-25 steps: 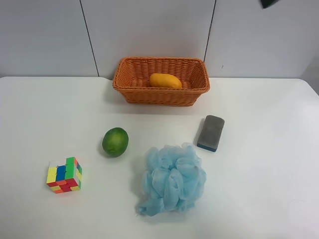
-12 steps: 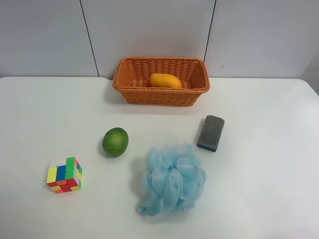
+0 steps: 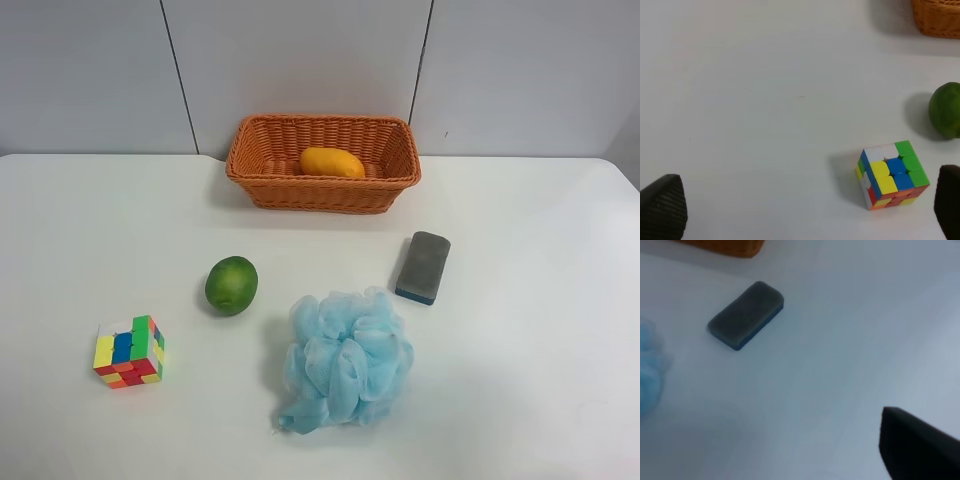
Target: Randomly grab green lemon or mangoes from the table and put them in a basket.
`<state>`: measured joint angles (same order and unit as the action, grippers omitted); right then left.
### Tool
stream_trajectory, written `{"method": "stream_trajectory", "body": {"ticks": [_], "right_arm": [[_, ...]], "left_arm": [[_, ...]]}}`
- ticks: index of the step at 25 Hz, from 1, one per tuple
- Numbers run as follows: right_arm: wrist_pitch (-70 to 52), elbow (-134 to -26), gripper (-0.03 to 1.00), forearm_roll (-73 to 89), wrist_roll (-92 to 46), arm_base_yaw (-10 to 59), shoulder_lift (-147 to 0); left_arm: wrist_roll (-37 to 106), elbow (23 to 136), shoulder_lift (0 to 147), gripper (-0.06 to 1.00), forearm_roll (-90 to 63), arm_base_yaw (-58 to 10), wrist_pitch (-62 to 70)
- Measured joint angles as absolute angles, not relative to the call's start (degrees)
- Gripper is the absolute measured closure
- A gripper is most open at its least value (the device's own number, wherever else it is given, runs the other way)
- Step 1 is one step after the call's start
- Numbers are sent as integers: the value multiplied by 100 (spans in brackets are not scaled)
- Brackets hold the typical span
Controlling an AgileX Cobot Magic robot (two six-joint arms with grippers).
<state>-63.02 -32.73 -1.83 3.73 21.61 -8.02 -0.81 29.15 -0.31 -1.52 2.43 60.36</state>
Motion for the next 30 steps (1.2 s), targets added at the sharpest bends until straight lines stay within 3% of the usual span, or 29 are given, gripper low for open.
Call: {"method": "stream_trajectory", "body": {"ticks": [5, 17, 25, 30], "right_arm": [[-6210, -2781, -2, -85, 229, 2178, -259], [-6110, -2756, -2, 70, 234, 2132, 13], [-6110, -2756, -2, 70, 234, 845, 13], [-6110, -2756, -2, 70, 234, 647, 13]], "left_arm": [[-81, 2915, -31, -5, -149, 243, 6036], [-81, 2915, -31, -5, -149, 243, 6036], [-81, 2915, -31, -5, -149, 243, 6036], [-81, 2915, -31, -5, -149, 243, 6036]]}}
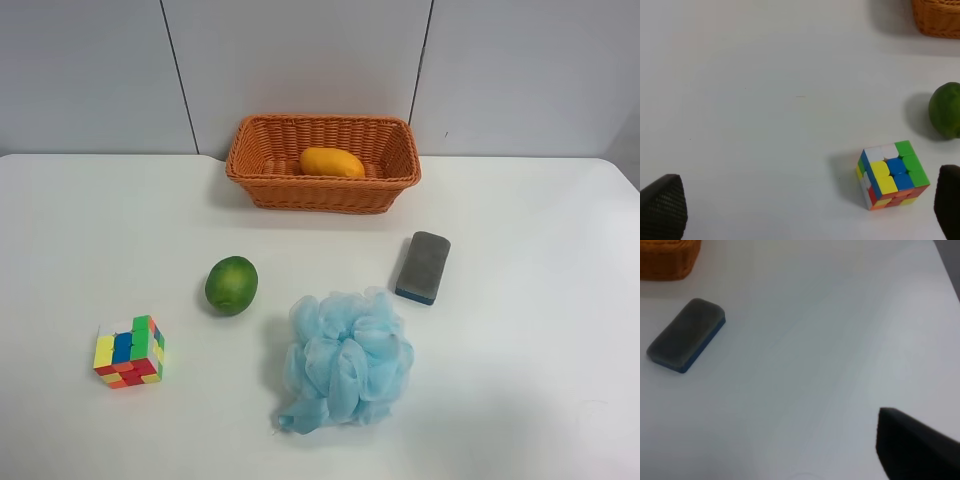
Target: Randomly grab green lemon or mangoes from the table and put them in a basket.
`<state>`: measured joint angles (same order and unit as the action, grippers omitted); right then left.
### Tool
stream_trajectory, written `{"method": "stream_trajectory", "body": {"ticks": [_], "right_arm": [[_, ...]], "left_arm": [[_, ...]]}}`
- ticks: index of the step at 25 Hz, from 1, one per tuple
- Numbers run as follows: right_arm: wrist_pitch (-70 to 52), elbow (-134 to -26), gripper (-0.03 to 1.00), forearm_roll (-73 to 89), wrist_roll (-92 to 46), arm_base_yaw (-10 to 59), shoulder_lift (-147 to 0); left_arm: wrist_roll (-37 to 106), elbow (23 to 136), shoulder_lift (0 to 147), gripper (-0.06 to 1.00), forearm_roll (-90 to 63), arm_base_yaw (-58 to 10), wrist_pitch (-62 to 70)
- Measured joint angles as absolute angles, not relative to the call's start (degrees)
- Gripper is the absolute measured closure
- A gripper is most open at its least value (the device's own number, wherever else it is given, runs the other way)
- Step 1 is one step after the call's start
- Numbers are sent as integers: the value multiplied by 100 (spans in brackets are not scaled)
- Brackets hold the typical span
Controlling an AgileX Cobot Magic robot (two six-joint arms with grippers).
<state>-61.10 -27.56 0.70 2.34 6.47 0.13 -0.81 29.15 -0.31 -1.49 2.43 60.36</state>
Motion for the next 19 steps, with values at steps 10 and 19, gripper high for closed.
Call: {"method": "stream_trajectory", "body": {"ticks": [10, 19], "right_arm": [[-6110, -2756, -2, 70, 234, 647, 13], [-6110, -2756, -2, 71, 234, 647, 13]], "left_arm": [[-81, 2915, -31, -5, -149, 243, 6036], [-81, 2915, -31, -5, -149, 243, 6036]]}}
